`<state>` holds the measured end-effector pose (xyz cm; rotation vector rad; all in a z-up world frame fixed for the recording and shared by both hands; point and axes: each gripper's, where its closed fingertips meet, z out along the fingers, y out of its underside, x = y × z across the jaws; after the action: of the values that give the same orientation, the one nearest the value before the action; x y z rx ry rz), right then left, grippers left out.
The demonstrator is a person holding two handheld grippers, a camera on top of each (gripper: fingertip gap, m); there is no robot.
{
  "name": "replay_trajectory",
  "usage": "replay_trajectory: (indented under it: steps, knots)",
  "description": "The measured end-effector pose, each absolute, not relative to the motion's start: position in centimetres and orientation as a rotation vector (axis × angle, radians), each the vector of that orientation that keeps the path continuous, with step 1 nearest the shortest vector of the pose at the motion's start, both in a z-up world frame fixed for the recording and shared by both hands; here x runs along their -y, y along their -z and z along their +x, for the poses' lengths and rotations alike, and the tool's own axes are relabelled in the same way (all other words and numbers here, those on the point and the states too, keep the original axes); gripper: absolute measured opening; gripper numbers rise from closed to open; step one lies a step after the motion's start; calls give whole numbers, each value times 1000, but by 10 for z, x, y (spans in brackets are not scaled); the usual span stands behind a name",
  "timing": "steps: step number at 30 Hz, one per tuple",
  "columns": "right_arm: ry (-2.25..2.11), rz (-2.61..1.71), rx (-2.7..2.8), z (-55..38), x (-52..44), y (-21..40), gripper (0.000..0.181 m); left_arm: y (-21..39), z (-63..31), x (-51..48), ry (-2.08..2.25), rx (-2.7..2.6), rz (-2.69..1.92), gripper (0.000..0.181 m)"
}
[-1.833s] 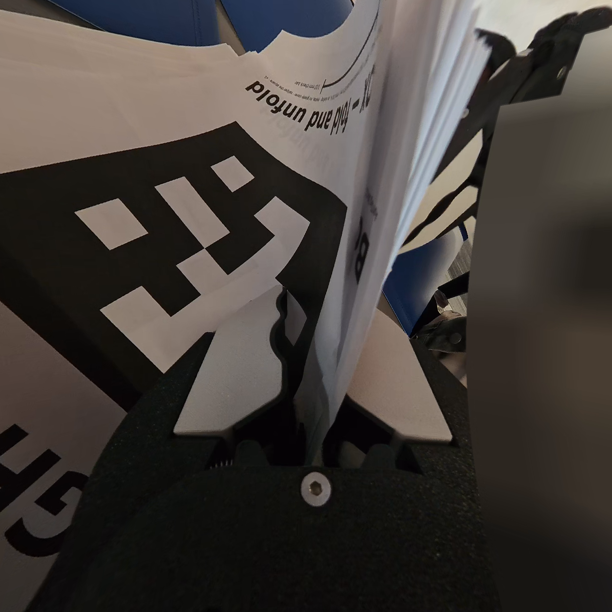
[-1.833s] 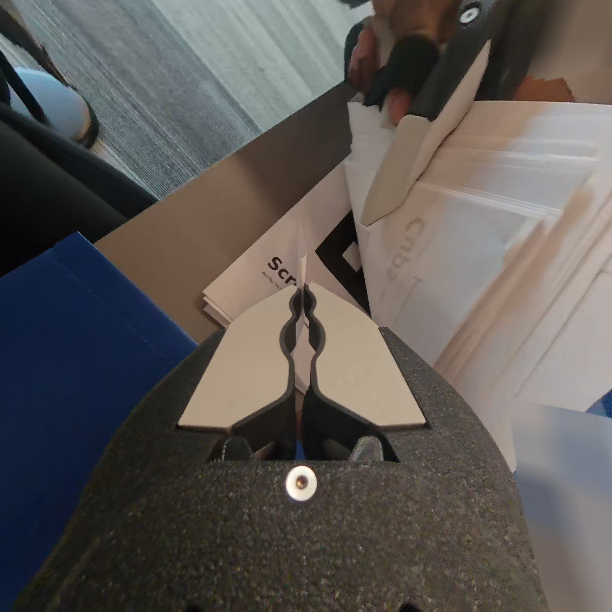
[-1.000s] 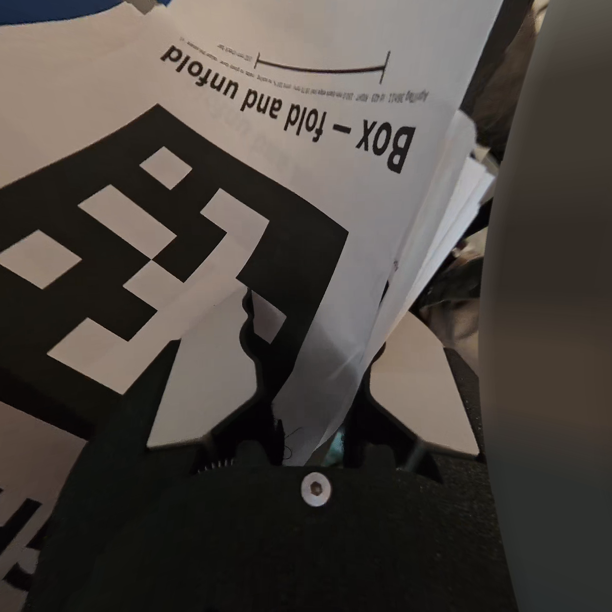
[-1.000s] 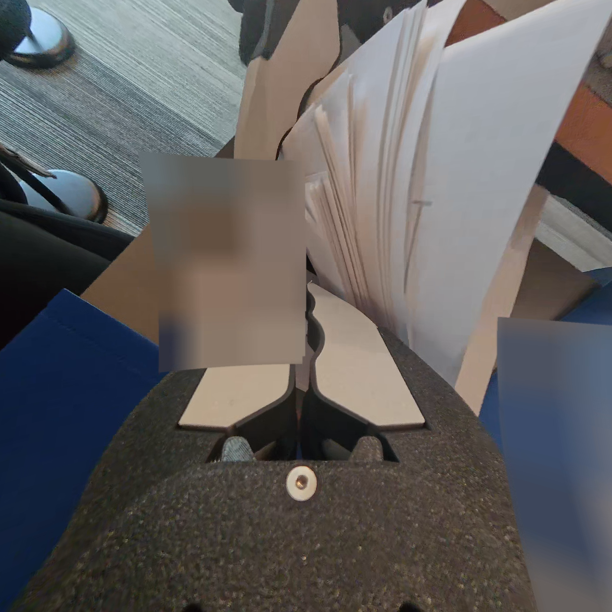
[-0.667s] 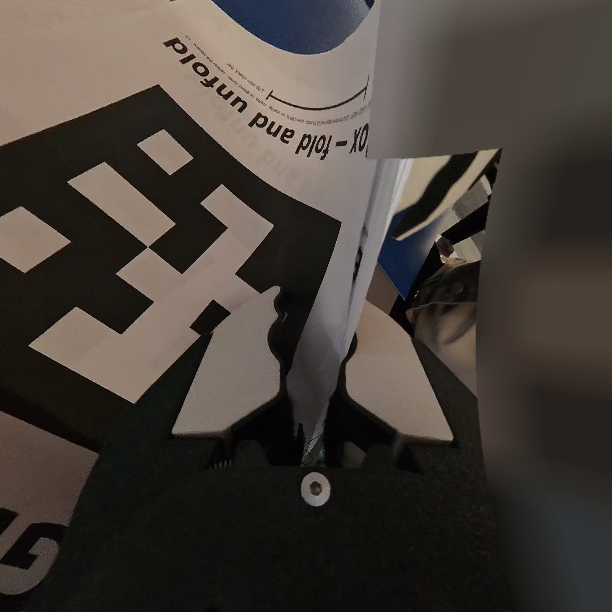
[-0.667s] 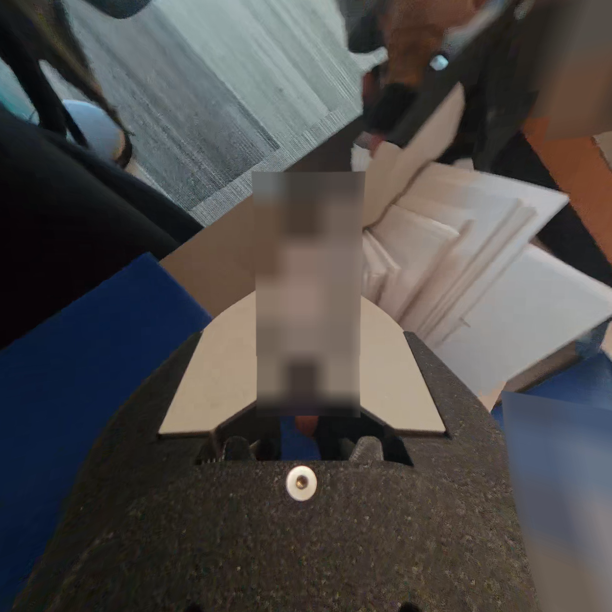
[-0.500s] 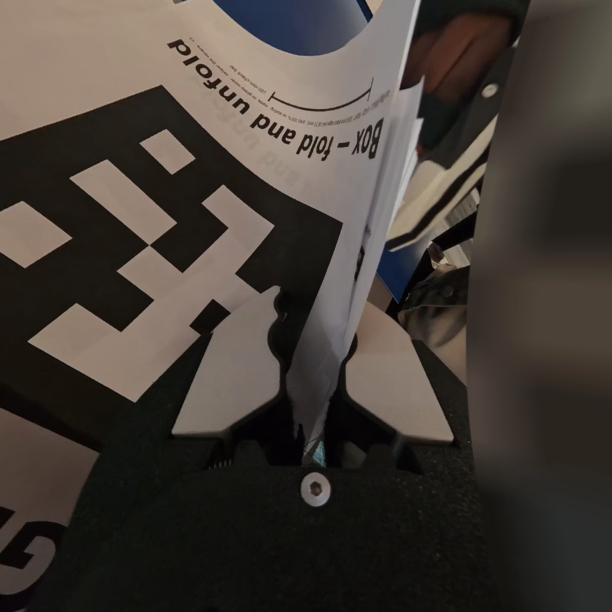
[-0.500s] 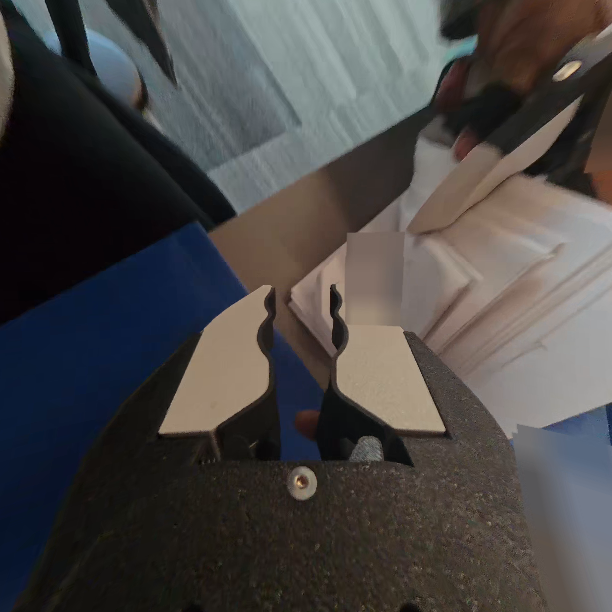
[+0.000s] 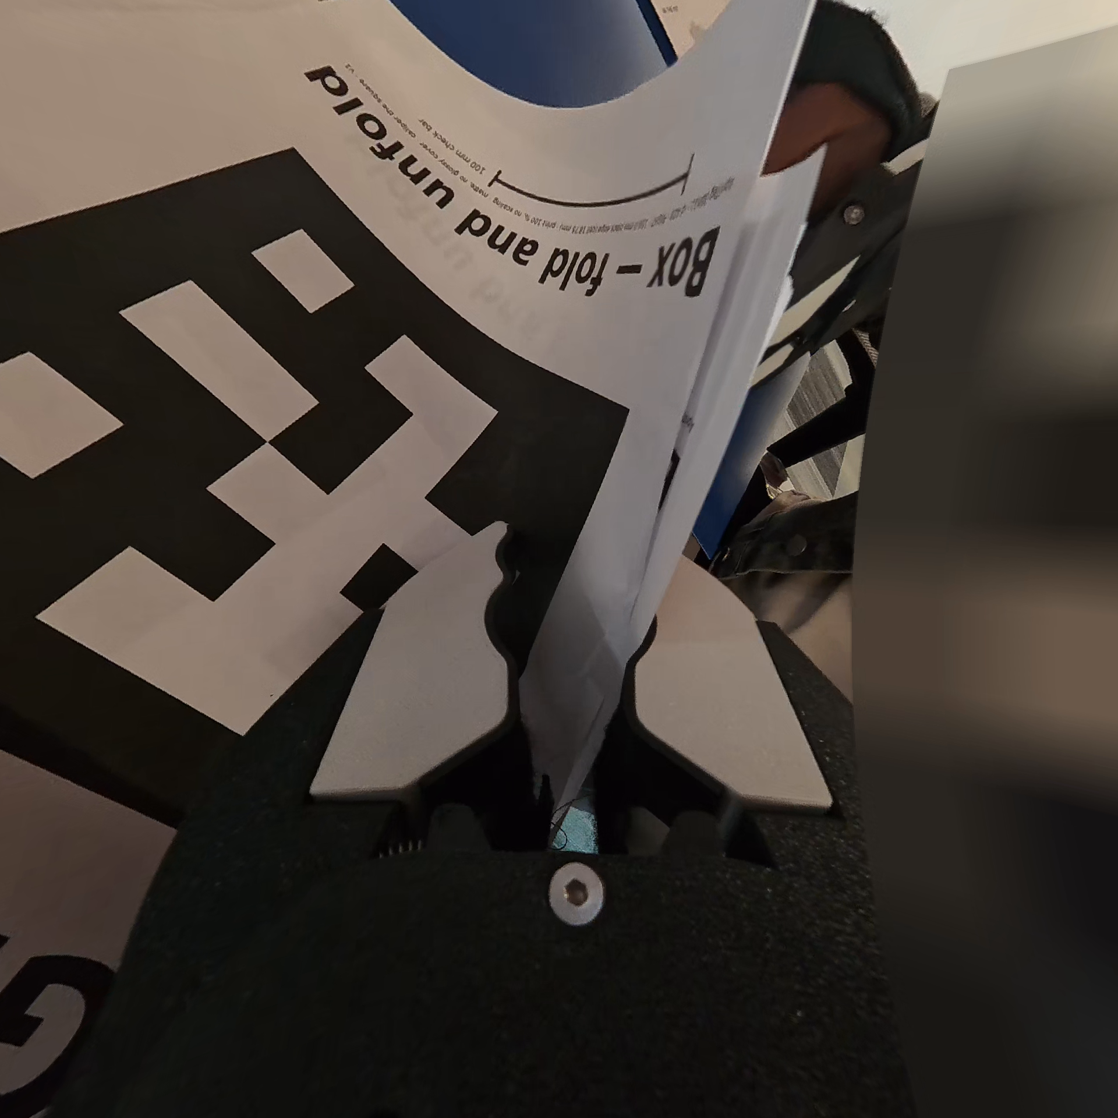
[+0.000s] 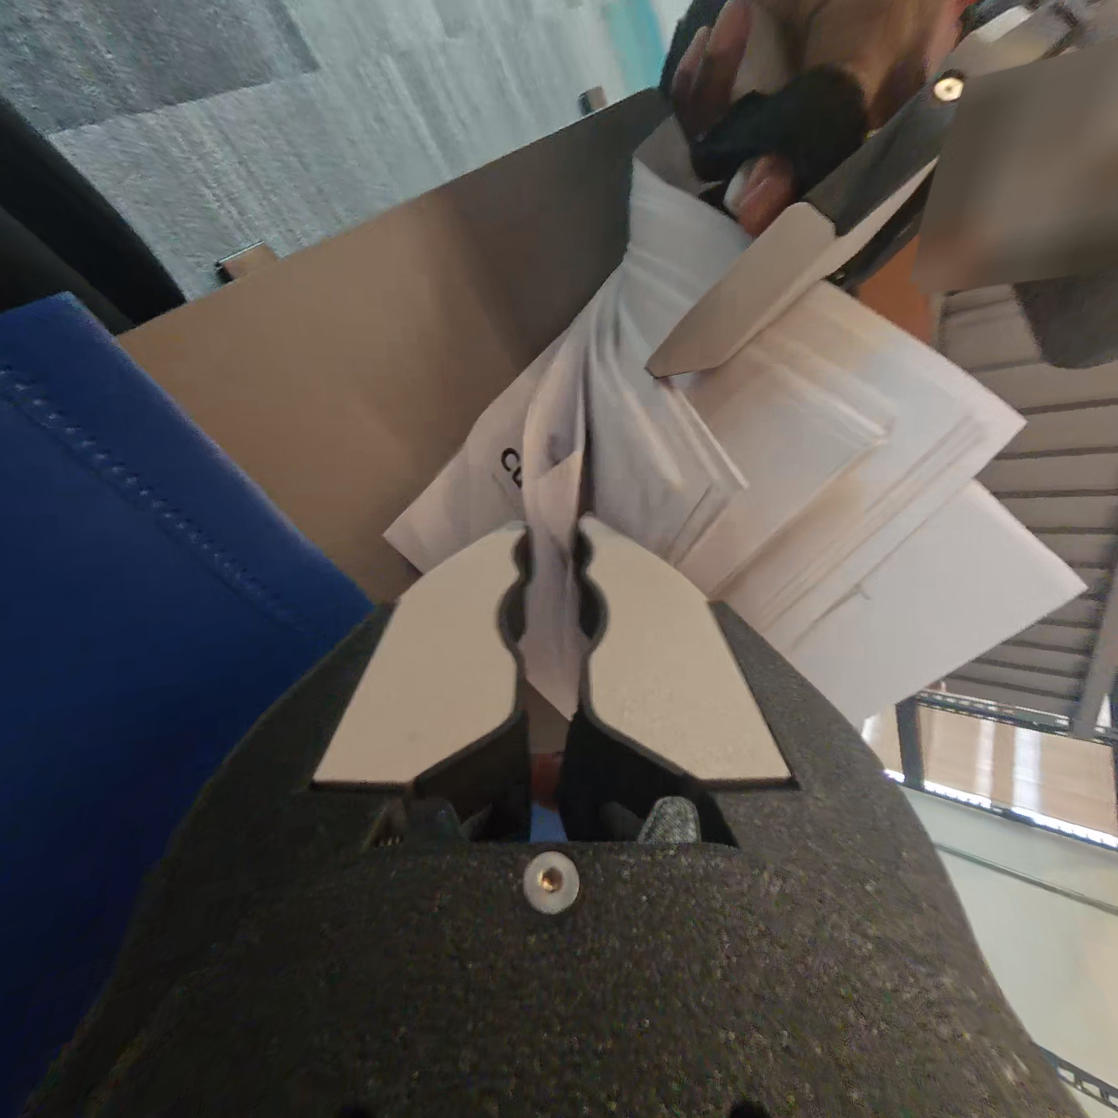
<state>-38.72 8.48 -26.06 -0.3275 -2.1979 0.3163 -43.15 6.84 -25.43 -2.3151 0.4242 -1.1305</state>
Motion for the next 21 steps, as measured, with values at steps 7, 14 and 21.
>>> replay_trajectory:
  steps: [7, 14, 21]
  knots:
    - [-508, -513, 2157, -395, -90, 245, 0, 223, -415, -58, 1241, -616, -2164, 68]
    - [-760, -798, 2149, -404, -97, 226, 0, 253, -433, -72, 264, -1057, -2143, 100]
    - [-737, -644, 2205, -391, -88, 221, 20, 266, -449, -84, 229, -889, -2268, 28]
